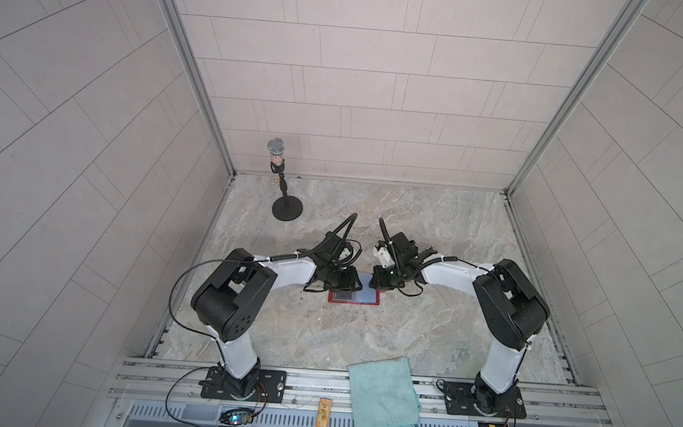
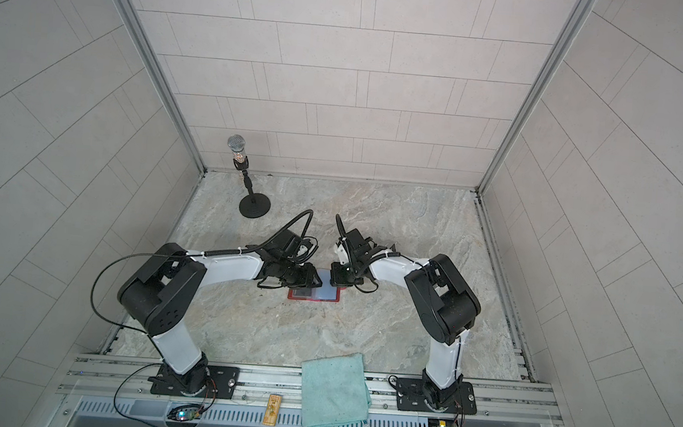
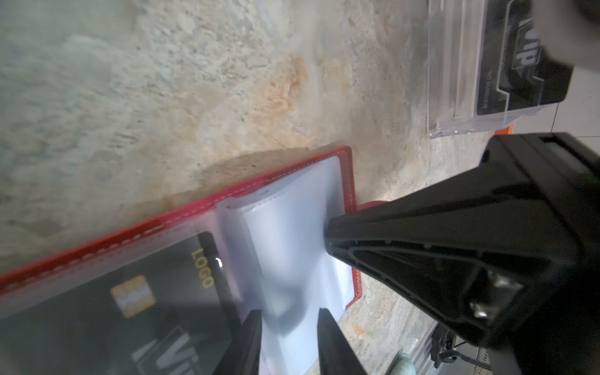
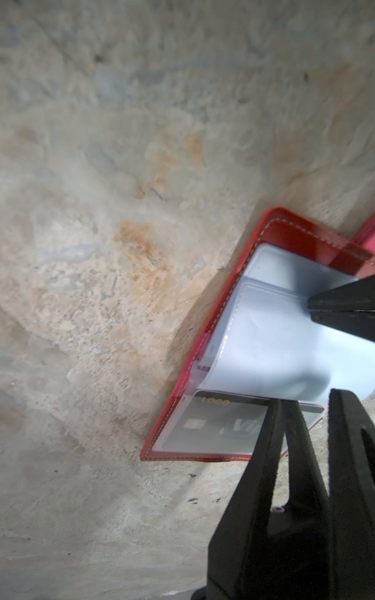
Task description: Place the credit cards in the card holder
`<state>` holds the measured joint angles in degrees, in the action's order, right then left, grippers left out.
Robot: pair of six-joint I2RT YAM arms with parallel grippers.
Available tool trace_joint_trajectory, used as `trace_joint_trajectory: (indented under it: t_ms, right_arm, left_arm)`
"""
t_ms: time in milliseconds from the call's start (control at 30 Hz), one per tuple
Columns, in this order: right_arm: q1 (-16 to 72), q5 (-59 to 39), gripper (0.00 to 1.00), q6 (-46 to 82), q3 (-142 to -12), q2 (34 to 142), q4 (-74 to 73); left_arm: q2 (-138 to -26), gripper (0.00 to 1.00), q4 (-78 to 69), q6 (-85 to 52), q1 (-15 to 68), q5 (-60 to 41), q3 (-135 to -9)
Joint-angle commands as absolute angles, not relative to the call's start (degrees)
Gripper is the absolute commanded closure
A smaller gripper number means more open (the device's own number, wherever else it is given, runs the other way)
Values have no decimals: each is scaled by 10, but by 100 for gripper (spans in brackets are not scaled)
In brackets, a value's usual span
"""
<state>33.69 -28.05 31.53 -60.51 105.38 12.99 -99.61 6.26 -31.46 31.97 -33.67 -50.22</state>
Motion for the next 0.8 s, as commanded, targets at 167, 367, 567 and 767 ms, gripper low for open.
trace_joint_trajectory:
  t_ms: [167, 367, 567, 767]
  right_arm:
    - [339, -276, 94, 317, -593, 1067, 135]
    - [340, -275, 94, 317, -593, 1066, 135]
    - [339, -263, 94, 313, -592, 1057, 146]
    - [339, -232, 90, 305, -594, 1037, 165]
  left_arm:
    - [-1008, 69, 52, -313, 324, -348, -513]
    - [-1005, 81, 51, -313, 326, -350, -515]
    - [-998, 92, 54, -314, 326, -335, -510]
    - [-989, 94, 64, -310, 326, -311, -502]
